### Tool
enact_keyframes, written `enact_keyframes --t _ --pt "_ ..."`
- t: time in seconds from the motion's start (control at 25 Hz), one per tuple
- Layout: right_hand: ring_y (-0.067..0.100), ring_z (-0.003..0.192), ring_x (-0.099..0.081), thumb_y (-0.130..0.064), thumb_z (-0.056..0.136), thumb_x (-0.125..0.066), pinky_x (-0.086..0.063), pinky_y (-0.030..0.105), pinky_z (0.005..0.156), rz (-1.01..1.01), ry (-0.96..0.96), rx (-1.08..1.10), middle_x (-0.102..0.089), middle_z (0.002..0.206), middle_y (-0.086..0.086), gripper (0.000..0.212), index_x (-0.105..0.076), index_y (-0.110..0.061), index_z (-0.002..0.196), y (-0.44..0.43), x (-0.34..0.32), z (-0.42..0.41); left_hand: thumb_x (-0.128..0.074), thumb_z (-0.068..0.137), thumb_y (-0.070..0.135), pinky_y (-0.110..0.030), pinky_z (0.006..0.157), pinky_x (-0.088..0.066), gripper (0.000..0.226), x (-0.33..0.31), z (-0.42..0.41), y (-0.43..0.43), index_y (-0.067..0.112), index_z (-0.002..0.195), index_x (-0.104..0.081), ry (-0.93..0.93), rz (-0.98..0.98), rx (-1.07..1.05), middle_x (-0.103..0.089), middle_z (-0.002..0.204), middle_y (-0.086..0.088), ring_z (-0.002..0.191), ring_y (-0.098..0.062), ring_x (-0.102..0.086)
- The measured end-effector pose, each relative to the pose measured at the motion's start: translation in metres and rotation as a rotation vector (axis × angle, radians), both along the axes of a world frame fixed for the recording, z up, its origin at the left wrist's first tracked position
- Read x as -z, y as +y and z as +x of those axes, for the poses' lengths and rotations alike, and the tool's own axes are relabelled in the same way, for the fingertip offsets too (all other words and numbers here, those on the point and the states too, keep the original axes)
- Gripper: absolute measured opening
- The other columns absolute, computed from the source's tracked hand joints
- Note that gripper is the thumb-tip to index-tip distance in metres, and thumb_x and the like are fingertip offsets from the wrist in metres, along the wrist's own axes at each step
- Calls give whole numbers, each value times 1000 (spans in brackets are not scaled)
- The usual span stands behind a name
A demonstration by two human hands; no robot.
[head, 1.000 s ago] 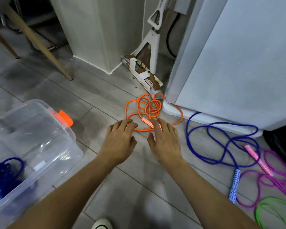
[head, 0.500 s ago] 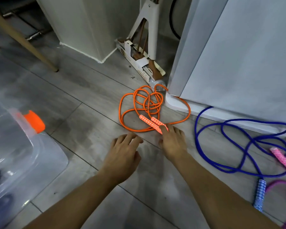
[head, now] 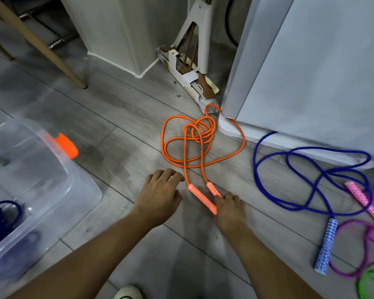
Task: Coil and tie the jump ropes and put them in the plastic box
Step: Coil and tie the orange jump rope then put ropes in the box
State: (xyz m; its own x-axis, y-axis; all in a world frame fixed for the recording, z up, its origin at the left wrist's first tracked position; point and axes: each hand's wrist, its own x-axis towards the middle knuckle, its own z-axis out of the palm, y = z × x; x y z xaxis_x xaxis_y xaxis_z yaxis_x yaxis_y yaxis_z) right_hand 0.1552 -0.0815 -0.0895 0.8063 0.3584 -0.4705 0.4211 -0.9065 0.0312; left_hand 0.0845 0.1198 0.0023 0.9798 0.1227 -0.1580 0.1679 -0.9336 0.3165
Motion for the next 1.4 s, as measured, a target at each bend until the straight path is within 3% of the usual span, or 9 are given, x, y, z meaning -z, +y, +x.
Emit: enact_keyframes --t 0.24,0.44,0.72,0.88,1.08,1.16,1.24,1.32,1.4 --pt "30 127 -47 -47 86 -66 -33 43 106 -131 174 15 -47 139 7 55 -51 -25 135 -47 -45 -63 -53 88 26 -44 97 -40 38 -53 -14 -9 23 126 -56 -35 10 35 -55 128 -1 117 -30 -49" --pt "32 110 -61 -21 99 -43 -46 37 91 188 122 184 -46 133 8 33 -58 -24 128 -58 -114 -71 -48 82 28 -47 88 -47 37 -106 -28 -15 20 116 -61 -120 34 98 -60 115 -5 105 -35 -55" --pt "31 98 -64 -16 82 -60 -53 41 78 580 -129 120 -70 108 1 31 -53 -26 110 -66 -295 -71 -30 80 46 -45 97 -43 57 -211 -30 -30 20 125 -55 -104 75 261 -62 121 -6 112 -33 -56" --pt "34 88 -64 -25 84 -60 -49 38 71 449 -338 -151 -71 93 2 18 -57 -26 102 -69 -386 -89 -60 89 37 -41 91 -48 47 -269 -36 -63 27 133 -48 -43 102 435 -57 129 -2 114 -27 -55" --pt "26 100 -62 -35 81 -70 -35 41 92 347 -805 -265 -70 99 1 30 -60 -26 108 -88 -433 -107 -58 95 32 -42 73 -49 14 -297 -47 -95 20 101 -54 -122 -14 459 -64 92 -10 89 -34 -61" --pt "25 115 -54 -34 77 -74 -37 43 97 539 -902 -48 -58 126 0 60 -51 -30 132 -102 -437 -113 -60 92 31 -42 72 -51 12 -313 -49 -102 20 94 -57 -193 -197 396 -64 83 -5 81 -30 -62" --pt "21 122 -52 -27 81 -72 -44 38 97 940 -744 203 -44 141 0 82 -29 -38 149 -105 -442 -123 -64 89 30 -42 71 -56 8 -326 -51 -112 23 92 -61 -208 -405 335 -68 81 0 74 -22 -68" --pt "13 109 -63 -16 86 -67 -50 18 82 1340 -451 409 -44 146 0 93 -11 -50 152 -100 -449 -134 -65 90 27 -42 71 -60 7 -329 -52 -126 23 94 -63 -189 -517 301 -72 84 -2 72 -18 -72" --pt "6 86 -70 -11 89 -63 -48 10 62 1496 -362 570 -52 138 0 97 -3 -56 151 -97 -453 -138 -62 95 23 -42 72 -62 9 -328 -56 -142 16 99 -61 -163 -731 197 -73 93 -10 76 -22 -75"
